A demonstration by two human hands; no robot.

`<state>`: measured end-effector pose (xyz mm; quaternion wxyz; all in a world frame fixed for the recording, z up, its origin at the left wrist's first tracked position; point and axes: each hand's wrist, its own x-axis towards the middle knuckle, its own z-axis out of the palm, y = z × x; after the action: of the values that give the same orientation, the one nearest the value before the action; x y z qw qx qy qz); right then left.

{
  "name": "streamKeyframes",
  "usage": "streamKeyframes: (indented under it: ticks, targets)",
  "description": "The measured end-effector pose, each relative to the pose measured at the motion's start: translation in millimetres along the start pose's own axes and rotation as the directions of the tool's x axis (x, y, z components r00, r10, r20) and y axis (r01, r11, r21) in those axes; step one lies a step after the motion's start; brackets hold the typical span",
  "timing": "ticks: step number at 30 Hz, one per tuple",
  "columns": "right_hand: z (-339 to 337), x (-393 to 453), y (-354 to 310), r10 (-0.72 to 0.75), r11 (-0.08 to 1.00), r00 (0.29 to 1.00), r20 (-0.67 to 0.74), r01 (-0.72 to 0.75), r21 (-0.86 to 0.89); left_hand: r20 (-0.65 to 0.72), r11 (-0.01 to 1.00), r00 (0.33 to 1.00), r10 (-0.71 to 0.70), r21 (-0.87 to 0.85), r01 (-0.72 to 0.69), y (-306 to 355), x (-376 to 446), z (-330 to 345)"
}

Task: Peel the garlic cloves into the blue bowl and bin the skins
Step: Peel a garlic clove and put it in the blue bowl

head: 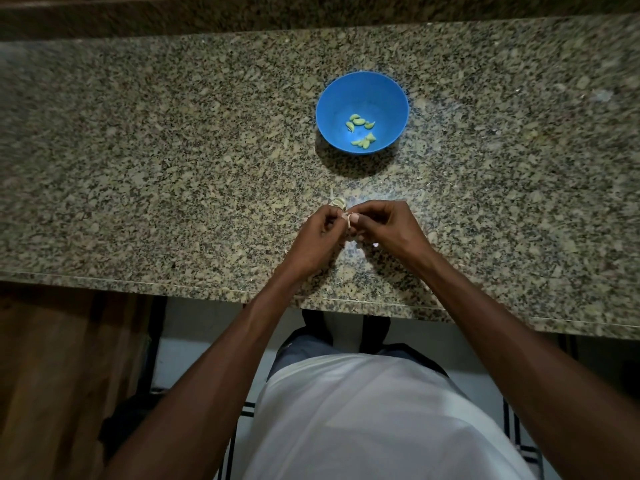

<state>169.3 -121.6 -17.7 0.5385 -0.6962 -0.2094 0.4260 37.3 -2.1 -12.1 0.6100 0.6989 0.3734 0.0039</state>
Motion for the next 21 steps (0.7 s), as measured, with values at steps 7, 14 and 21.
streamKeyframes:
  ticks: [7,14,21]
  targets:
    - [-1.3,-3.9,8.6,0.125,0.974,0.992,-0.027,-0.118,0.195,-0.23,0.999,0.973,0.014,-0.027,-0.021,-11.4,-3.1,-7.8]
    - [-0.7,-1.7,4.7,0.2,0.952,0.98,-0.018,-0.19,0.239,-0.269,1.0,0.963,0.006,0.026,0.001,-10.0,-7.4,-11.3]
    - [3.2,-0.2,1.7,0.211,0.963,0.977,0.017,-0.211,0.166,-0.279,1.0,0.96,0.005,0.004,-0.004,-6.8,-7.4,-12.5]
